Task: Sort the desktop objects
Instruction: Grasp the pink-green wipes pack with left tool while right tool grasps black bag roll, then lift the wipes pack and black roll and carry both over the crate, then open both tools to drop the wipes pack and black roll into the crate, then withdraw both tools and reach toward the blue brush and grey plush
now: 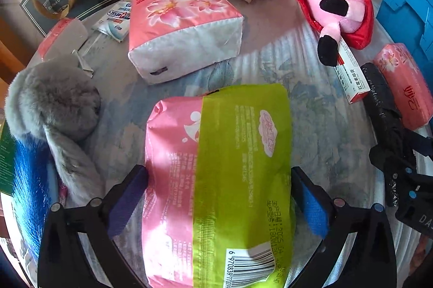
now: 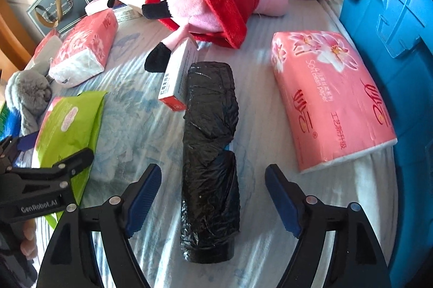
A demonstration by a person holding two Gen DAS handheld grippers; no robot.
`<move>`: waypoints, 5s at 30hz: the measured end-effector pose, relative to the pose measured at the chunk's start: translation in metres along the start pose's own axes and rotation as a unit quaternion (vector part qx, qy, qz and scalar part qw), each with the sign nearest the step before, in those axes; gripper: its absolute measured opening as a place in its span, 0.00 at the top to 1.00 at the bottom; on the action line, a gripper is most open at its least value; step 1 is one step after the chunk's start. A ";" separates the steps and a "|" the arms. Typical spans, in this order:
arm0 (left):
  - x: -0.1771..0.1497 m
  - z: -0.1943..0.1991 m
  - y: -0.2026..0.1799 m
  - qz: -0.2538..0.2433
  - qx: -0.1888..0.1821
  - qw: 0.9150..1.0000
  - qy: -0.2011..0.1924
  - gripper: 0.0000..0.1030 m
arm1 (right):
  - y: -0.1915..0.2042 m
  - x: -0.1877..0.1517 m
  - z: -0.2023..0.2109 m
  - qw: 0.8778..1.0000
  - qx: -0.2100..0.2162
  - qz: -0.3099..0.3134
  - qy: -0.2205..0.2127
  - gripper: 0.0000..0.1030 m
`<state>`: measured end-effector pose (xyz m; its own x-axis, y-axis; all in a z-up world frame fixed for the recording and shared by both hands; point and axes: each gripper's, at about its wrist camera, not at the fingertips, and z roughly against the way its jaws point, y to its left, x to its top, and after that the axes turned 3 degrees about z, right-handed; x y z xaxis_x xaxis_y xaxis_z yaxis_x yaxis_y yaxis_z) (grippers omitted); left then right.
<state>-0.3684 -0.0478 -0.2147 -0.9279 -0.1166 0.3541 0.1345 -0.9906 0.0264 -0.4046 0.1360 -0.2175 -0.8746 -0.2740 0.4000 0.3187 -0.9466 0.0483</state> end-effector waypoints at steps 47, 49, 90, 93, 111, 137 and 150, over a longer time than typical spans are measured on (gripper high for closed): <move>-0.108 0.314 0.015 0.040 -0.036 0.941 -0.333 0.35 | 0.114 -0.084 0.321 0.932 -0.074 0.077 -0.346 0.67; -0.110 0.327 0.000 0.035 -0.038 0.935 -0.352 0.35 | 0.107 -0.091 0.340 0.922 -0.087 0.074 -0.369 0.67; -0.080 0.409 -0.409 -0.078 -0.099 0.919 -0.373 0.27 | -0.307 -0.146 0.423 0.893 -0.183 -0.061 -0.406 0.63; -0.076 0.401 -0.407 -0.070 -0.099 0.928 -0.352 0.22 | -0.307 -0.150 0.429 0.884 -0.202 -0.068 -0.417 0.27; -0.101 0.405 -0.385 -0.067 -0.096 0.935 -0.333 0.19 | -0.301 -0.169 0.432 0.889 -0.190 -0.073 -0.410 0.00; -0.124 0.397 -0.129 0.061 -0.029 0.912 -0.404 0.19 | -0.075 -0.135 0.427 0.887 -0.084 0.066 -0.450 0.00; -0.136 0.322 0.076 0.144 0.040 0.936 -0.319 0.19 | 0.110 -0.086 0.341 0.923 -0.001 0.127 -0.364 0.00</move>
<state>-0.1198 -0.0841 0.0403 -0.4551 -0.2859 0.8433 0.3973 -0.9128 -0.0951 -0.1698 0.1130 0.0653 -0.2948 -0.3006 0.9071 0.4785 -0.8681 -0.1322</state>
